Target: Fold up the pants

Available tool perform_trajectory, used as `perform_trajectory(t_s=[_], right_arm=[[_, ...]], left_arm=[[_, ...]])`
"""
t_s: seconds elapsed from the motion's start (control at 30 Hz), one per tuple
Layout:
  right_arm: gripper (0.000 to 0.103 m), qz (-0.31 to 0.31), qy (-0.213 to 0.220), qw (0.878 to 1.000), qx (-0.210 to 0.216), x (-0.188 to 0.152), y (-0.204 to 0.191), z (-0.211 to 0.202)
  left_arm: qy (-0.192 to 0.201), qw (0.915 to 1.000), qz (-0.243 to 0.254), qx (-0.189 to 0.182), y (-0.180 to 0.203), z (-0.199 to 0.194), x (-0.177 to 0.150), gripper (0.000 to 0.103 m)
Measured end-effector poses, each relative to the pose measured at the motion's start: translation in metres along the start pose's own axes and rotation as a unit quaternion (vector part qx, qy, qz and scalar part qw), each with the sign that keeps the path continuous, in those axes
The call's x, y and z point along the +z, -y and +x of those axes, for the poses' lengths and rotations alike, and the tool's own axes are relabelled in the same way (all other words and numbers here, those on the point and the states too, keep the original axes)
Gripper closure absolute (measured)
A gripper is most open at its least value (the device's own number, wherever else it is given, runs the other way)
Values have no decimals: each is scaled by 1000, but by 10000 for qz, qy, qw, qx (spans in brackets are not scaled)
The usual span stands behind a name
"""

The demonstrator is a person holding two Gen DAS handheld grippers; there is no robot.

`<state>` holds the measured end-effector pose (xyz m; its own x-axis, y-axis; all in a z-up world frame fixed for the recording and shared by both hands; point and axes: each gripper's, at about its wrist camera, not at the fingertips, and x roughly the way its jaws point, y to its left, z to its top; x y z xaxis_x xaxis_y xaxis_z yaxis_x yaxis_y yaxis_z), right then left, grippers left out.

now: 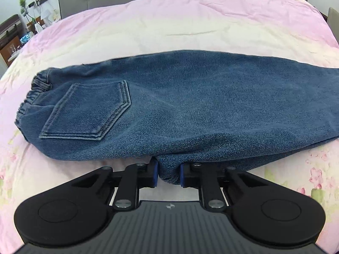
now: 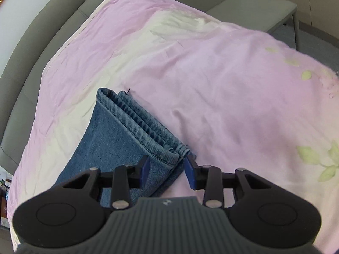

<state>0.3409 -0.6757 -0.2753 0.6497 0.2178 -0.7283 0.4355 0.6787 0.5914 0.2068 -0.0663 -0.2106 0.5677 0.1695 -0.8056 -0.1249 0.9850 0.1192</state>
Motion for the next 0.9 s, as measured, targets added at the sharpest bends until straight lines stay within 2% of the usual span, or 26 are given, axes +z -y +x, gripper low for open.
perform_trajectory(t_s=[0.07, 0.13, 0.23, 0.3, 0.4, 0.5, 0.57, 0.67, 0.8, 0.87, 0.9], right_arm=[[69, 257, -30, 9996, 58, 0, 1, 9], [89, 76, 31, 9999, -98, 1, -7, 9], [97, -374, 404, 9985, 11, 10, -30, -11], [98, -724, 793, 9940, 186, 21, -52, -33], [99, -1165, 1114, 9868, -130, 29, -73, -46], [100, -1145, 804, 9881, -635, 27, -56, -24], [100, -976, 508, 9895, -933, 18, -34, -4], [100, -842, 417, 9914, -911, 12, -15, 11], [94, -1016, 329, 9895, -970, 14, -18, 12], [88, -1355, 330, 9841, -1100, 16, -25, 5], [86, -1605, 409, 9782, -1251, 17, -30, 0]], left_arm=[[-43, 10000, -38, 11, -1, -3, 4, 84], [-93, 9999, -12, 60, 1, -1, 6, 84], [-127, 9997, 61, 190, 7, 0, 5, 84], [-155, 9995, -45, 273, 8, -4, 5, 85], [-382, 9986, -90, 366, 12, -4, 0, 85], [-860, 9953, 84, 448, 19, 19, -19, 86], [-941, 9943, 75, 488, 21, 31, -25, 87], [-1023, 9939, 49, 418, 16, 34, -24, 87], [-1172, 9928, 59, 223, 6, 26, -16, 86], [-1338, 9909, 115, 131, 3, 22, -14, 86], [-1469, 9890, 135, 107, -1, 21, -14, 94]])
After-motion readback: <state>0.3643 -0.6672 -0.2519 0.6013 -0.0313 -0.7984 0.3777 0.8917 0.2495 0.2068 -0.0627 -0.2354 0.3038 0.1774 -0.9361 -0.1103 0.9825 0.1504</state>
